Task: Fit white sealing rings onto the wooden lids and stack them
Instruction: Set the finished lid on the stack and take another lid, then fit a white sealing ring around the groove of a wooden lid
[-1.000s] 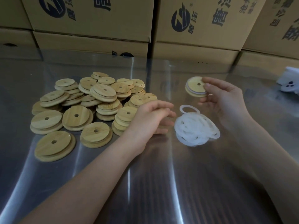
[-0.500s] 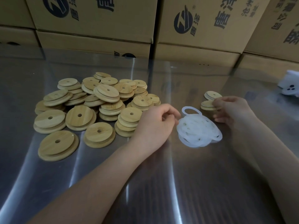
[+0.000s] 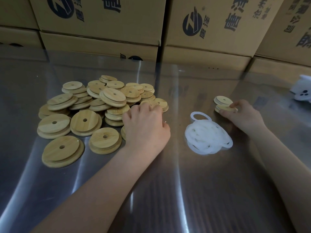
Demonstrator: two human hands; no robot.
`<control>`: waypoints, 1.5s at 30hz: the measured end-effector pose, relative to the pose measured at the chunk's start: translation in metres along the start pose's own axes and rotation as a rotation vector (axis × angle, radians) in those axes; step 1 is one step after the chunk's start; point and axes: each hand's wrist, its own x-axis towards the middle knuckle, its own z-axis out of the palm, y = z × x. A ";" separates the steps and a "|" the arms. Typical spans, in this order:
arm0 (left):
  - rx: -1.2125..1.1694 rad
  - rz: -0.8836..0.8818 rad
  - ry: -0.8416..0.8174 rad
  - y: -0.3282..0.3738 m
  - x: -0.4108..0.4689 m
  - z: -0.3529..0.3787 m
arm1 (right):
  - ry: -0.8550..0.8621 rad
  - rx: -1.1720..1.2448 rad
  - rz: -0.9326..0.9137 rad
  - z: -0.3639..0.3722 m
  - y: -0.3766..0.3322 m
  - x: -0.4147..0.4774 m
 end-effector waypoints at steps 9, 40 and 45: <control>0.182 -0.069 -0.048 -0.002 0.000 0.002 | 0.064 -0.194 0.006 0.008 0.001 0.002; -0.027 0.018 0.103 -0.006 0.005 0.004 | -0.088 0.046 -0.390 0.030 -0.031 -0.021; -0.168 0.054 0.111 -0.001 0.007 0.009 | -0.078 0.105 -0.345 0.031 -0.032 -0.022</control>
